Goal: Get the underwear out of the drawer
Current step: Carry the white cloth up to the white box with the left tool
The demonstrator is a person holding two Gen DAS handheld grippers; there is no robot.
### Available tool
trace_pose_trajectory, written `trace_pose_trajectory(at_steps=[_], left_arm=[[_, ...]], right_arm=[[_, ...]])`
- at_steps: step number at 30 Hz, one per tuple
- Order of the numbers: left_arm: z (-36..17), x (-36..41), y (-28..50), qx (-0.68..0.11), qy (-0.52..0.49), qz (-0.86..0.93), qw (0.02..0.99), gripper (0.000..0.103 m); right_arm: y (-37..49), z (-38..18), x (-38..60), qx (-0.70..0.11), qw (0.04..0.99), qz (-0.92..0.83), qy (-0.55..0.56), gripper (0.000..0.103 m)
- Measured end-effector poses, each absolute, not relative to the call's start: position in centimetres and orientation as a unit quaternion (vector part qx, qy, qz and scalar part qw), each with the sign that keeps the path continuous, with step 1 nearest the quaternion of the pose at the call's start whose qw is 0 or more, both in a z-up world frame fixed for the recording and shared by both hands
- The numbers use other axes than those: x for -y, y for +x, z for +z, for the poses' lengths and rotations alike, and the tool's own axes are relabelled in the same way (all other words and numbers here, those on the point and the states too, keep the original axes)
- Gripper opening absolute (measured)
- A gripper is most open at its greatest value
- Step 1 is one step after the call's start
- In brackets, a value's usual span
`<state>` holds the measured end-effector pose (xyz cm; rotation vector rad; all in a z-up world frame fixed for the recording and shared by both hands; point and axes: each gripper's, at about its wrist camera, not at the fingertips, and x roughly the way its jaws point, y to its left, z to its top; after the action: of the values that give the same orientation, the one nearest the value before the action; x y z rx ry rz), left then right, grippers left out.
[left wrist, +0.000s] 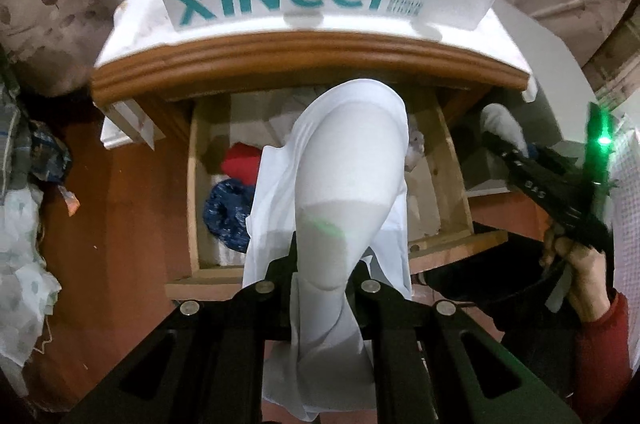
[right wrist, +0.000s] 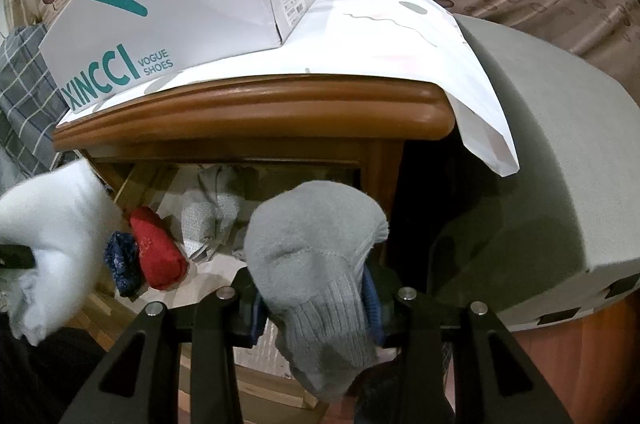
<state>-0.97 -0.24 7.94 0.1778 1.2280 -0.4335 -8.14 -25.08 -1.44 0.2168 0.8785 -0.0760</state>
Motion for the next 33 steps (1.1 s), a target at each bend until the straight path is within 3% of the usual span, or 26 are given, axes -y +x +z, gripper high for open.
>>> trace_pose_trajectory(at_steps=[12, 22, 33], left_arm=[[18.6, -2.5, -2.3, -0.487, 0.061, -0.209, 0.846, 0.009], [28.5, -3.0, 1.5, -0.411, 0.046, -0.194, 0.889, 0.009], [31.2, 0.5, 10.0, -0.388, 0.058, -0.173, 0.903, 0.010]], right_arm=[[-8.2, -1.4, 25.3, -0.423, 0.899, -0.039, 0.109, 0.039], [-8.3, -1.2, 25.5, -0.419, 0.900, -0.040, 0.114, 0.039], [-8.4, -1.1, 25.8, -0.416, 0.899, -0.043, 0.132, 0.039]])
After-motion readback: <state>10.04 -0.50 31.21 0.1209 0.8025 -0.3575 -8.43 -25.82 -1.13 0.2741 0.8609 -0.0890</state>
